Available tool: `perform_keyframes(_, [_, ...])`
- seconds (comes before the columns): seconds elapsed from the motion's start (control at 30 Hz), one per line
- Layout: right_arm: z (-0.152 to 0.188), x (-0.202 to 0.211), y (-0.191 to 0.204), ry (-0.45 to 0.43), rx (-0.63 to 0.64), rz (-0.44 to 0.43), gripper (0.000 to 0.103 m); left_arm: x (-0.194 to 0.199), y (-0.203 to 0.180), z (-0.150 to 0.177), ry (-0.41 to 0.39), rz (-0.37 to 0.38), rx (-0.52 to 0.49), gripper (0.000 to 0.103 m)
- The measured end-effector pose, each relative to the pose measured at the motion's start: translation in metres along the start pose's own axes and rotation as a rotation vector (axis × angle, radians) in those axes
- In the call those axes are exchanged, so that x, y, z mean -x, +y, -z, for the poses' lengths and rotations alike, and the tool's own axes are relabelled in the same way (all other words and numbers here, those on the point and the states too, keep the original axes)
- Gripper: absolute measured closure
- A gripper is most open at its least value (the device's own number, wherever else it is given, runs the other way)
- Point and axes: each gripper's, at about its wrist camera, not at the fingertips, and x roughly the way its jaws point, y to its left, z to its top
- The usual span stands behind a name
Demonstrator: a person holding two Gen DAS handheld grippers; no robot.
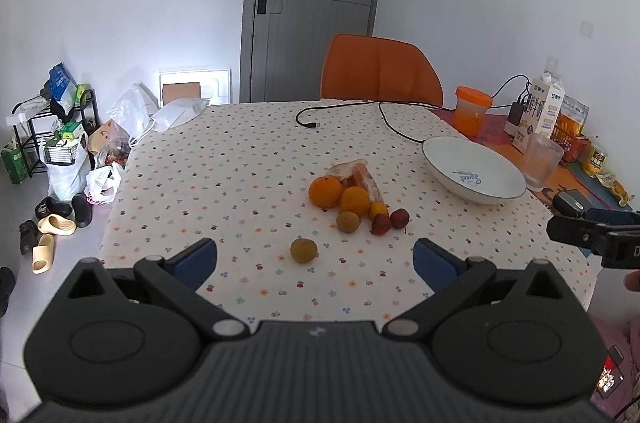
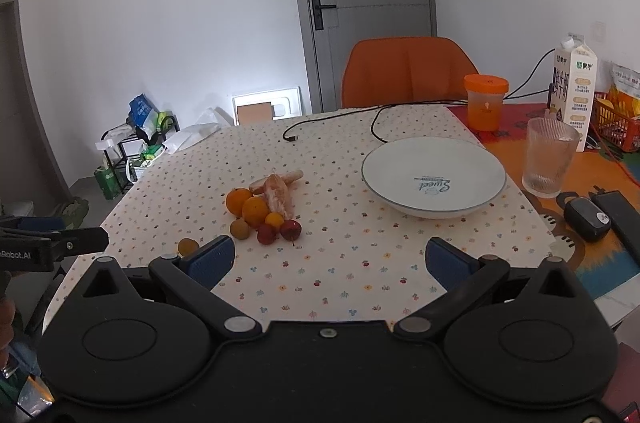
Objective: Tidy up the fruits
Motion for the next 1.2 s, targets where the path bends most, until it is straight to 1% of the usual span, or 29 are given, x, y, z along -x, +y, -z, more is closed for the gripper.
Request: perform_keyframes(1.2, [-0.0002,0.0003,-0.0028,-0.003,0.004,0.004,0.000,0.0012,0.0017,-0.0016,-0.001,-0.001,0.003,0.000])
